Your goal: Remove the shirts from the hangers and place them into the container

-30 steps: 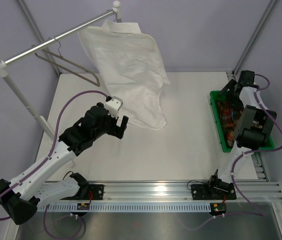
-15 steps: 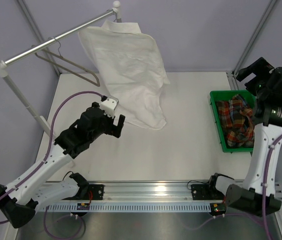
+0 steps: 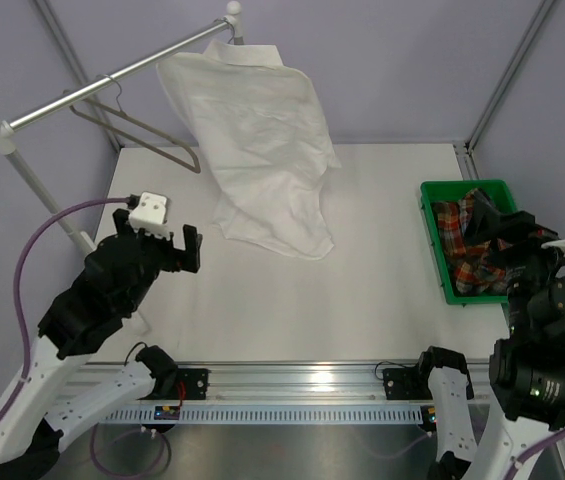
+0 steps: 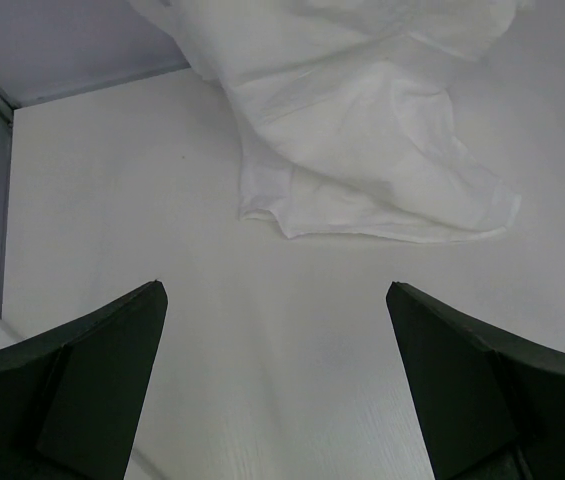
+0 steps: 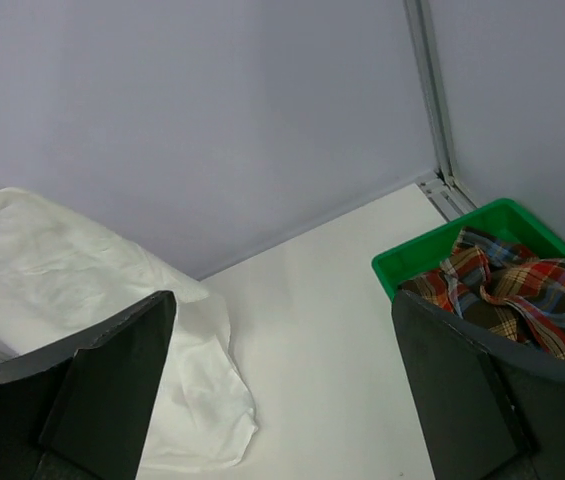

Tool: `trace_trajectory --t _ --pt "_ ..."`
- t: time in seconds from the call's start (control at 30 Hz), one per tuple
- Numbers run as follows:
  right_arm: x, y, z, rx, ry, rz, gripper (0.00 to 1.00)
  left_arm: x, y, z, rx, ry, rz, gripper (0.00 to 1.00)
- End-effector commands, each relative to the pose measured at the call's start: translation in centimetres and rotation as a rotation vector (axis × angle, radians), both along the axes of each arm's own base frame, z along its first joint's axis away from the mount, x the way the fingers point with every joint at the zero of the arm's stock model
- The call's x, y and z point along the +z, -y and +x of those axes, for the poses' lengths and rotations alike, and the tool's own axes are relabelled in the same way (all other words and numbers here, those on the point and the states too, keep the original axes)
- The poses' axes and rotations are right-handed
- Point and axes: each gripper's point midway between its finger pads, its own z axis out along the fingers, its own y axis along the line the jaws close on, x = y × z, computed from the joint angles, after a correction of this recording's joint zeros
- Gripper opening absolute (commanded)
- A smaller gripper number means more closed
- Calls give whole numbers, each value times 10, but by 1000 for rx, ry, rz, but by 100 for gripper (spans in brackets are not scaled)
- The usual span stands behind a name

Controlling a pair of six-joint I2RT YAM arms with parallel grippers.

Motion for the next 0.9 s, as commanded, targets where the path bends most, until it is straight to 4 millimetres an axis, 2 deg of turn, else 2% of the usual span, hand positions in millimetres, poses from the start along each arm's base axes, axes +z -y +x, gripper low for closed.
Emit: trace_trajectory --t 0.0,0.03,0.13,0.4,0.6,0.87 --pt "-20 -17 -5 91 -36 -25 99 21 -31 -17 102 47 -58 99" --pt "-21 -25 -14 127 -21 -40 99 26 -39 -25 112 71 -87 99" --pt "-37 -28 -20 149 -29 -53 99 27 -56 -39 147 95 -132 99" --pt "-69 -39 -40 225 -25 -95 100 20 -80 -59 193 119 -168 99" --pt "-80 -43 -44 260 -24 -107 100 10 -90 -66 218 127 -175 99" --pt "-83 -48 -41 288 -13 -110 99 -2 -85 -64 211 98 -176 99"
